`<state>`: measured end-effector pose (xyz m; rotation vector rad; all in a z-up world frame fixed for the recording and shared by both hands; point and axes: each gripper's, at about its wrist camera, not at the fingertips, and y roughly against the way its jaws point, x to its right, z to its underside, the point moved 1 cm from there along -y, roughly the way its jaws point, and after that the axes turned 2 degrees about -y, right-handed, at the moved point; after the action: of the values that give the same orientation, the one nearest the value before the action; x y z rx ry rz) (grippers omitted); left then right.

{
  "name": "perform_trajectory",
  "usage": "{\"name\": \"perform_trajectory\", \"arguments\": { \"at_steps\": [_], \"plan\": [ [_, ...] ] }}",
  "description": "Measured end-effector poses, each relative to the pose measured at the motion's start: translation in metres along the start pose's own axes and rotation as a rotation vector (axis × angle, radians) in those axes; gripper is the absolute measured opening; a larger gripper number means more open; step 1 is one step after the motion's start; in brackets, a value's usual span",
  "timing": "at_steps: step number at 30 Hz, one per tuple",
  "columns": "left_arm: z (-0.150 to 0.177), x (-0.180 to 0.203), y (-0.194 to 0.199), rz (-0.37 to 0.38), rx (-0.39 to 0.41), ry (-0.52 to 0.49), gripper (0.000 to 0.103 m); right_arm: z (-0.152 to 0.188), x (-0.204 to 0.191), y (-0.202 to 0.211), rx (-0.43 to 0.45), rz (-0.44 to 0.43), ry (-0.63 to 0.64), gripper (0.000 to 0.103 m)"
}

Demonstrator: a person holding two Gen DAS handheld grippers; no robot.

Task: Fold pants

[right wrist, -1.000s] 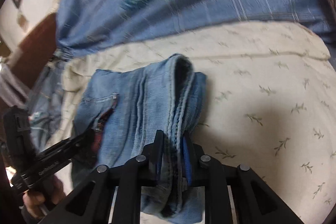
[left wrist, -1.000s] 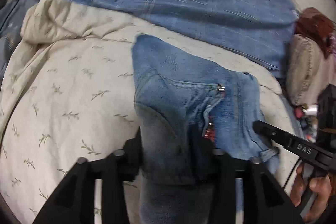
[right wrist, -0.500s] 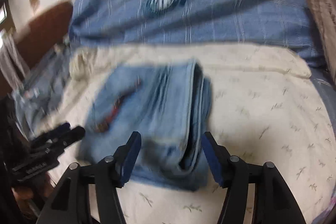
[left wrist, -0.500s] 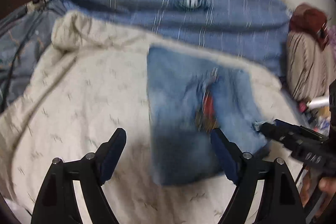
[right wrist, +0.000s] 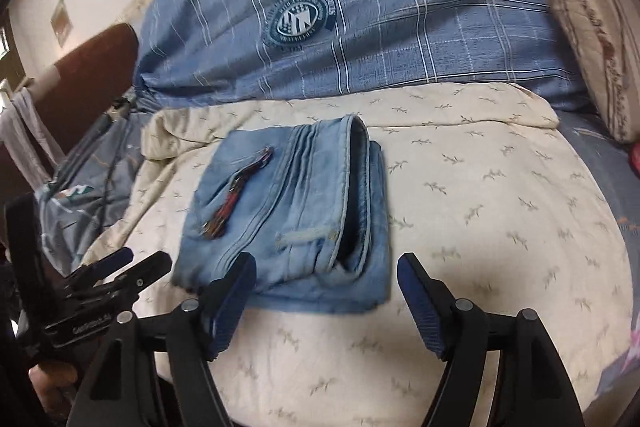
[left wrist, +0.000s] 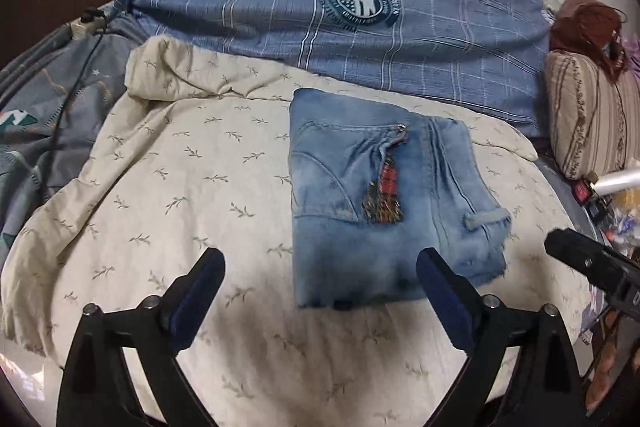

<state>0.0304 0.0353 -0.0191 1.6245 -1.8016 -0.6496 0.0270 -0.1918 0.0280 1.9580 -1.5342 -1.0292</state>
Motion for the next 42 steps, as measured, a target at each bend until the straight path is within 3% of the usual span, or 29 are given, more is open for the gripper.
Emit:
{"name": "perform_trajectory", "arguments": {
  "at_steps": [3, 11, 17, 25, 27, 32, 37, 42],
  "plan": [
    [0.011, 0.004, 0.005, -0.026, 0.010, -0.018, 0.100, 0.023, 0.001, 0.007, 0.003, -0.013, -0.007, 0.082],
    [0.050, 0.009, 0.005, -0.124, -0.045, -0.093, 0.100, 0.080, 0.004, -0.021, -0.122, 0.061, 0.049, 0.084],
    [0.056, 0.012, 0.006, -0.212, -0.045, -0.131, 0.100, 0.080, -0.006, -0.008, 0.037, 0.121, 0.105, 0.091],
    [0.045, 0.021, 0.022, -0.207, -0.002, -0.134, 0.100, 0.072, -0.008, 0.004, 0.120, 0.143, 0.109, 0.092],
    [0.041, 0.025, 0.023, -0.200, -0.014, -0.134, 0.100, 0.071, -0.004, 0.007, 0.129, 0.133, 0.090, 0.092],
    [0.035, 0.036, 0.017, -0.271, -0.107, -0.177, 0.100, 0.070, -0.003, 0.013, 0.146, 0.120, 0.073, 0.092],
    [0.033, 0.036, 0.037, -0.132, -0.036, -0.138, 0.100, 0.071, -0.009, 0.012, 0.148, 0.121, 0.096, 0.092],
    [0.025, 0.035, 0.058, -0.046, 0.047, -0.118, 0.100, 0.071, -0.011, 0.012, 0.151, 0.124, 0.099, 0.092]
  ]
}}
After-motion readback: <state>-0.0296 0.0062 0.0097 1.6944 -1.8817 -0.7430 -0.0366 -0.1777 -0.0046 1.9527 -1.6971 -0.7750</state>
